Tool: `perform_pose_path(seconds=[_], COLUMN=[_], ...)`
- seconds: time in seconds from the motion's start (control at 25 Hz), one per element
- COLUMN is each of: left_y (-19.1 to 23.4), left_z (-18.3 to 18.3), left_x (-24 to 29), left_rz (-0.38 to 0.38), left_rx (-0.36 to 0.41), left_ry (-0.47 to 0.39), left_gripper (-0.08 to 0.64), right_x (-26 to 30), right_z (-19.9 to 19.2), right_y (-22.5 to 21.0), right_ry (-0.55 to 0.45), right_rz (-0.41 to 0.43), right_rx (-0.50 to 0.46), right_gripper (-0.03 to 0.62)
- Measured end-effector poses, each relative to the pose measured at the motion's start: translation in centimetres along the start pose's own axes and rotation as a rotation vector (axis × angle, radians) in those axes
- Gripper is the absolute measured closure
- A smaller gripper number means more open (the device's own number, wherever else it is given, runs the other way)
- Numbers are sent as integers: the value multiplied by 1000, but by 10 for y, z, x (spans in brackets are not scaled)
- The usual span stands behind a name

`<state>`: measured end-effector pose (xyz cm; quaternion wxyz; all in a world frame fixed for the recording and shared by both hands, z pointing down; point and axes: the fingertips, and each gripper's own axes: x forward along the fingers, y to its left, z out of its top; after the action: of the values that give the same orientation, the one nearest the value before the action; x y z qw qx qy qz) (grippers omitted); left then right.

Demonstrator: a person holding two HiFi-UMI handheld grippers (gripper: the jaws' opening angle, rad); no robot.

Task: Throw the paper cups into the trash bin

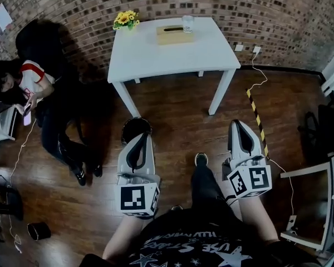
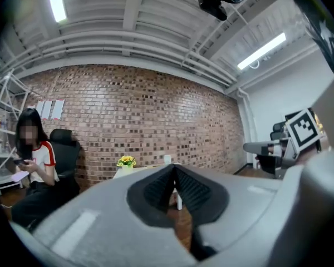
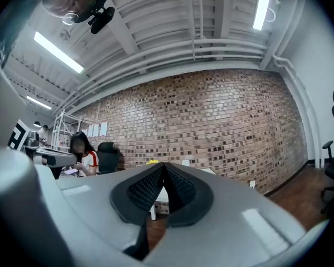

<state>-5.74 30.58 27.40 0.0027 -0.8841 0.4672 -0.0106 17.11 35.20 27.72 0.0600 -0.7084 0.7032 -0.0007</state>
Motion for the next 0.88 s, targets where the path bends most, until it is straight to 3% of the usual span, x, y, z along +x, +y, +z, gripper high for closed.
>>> perform_pose_path(seconds=[0.28,0.64,0.88], left_y=[4,-16,-21], left_z=[1,24,23], left_x=[90,225,275], left_rz=[58,142,156], left_rx=[13,77,81], left_ry=[4,-24,-1], left_gripper=[555,555,555], right_x=[93,212,260], right_z=[-14,1,-10], right_y=[-62,-182,-199], right_ry=[-53,-81,-54], right_rz=[9,22,71], right_rx=[69,95,93], right_gripper=[584,584,584])
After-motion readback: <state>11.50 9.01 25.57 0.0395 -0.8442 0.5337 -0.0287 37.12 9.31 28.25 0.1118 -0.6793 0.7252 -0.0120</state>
